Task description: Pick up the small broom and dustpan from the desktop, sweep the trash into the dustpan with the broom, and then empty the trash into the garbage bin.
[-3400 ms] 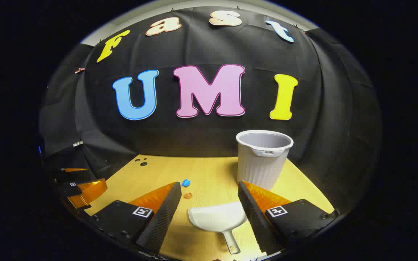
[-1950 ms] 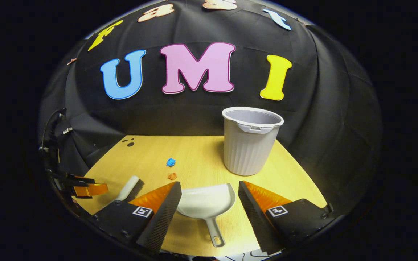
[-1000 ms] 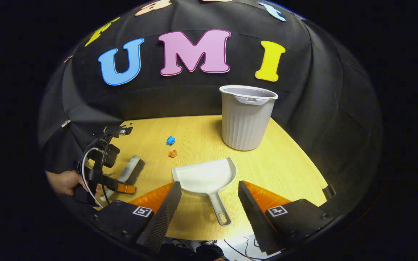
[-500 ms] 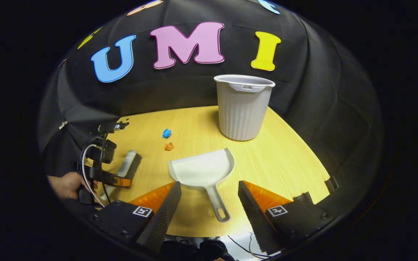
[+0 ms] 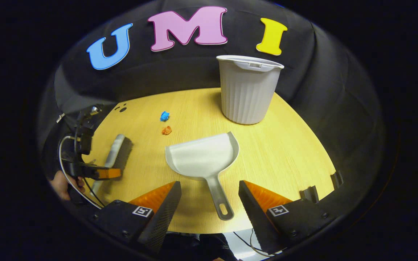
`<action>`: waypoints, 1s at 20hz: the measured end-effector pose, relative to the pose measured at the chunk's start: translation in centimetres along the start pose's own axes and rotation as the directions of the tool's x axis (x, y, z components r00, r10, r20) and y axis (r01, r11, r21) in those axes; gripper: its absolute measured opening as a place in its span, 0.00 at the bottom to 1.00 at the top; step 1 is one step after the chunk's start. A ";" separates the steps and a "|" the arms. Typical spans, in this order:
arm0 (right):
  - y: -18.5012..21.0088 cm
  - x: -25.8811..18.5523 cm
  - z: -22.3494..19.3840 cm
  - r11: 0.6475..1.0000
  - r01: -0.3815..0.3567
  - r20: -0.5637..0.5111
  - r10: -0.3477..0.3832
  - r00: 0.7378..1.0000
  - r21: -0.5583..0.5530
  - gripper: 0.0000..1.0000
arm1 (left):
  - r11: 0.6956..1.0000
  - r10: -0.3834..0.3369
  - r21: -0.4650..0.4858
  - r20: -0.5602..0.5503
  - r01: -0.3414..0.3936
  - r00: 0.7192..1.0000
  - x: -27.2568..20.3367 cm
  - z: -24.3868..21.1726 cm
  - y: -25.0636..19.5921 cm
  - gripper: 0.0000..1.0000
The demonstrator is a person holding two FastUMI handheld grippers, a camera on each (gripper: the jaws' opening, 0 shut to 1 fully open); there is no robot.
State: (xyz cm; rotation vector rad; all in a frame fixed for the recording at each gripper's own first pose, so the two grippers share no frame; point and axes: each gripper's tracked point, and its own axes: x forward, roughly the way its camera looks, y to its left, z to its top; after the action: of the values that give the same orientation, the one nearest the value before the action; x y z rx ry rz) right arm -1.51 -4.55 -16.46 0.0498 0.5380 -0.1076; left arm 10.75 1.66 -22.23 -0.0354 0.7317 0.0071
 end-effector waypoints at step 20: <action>-1.2 11.9 -6.5 0.998 -0.011 -0.400 -0.016 0.916 -0.064 0.78 | 0.997 0.078 -0.014 0.054 -0.077 0.995 -7.1 -1.9 3.9 0.29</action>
State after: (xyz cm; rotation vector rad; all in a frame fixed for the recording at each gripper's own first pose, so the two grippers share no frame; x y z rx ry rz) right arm 5.20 -6.32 -28.16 0.0068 0.9532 -0.0822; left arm 4.11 5.53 -18.99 -0.0178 0.6781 0.0862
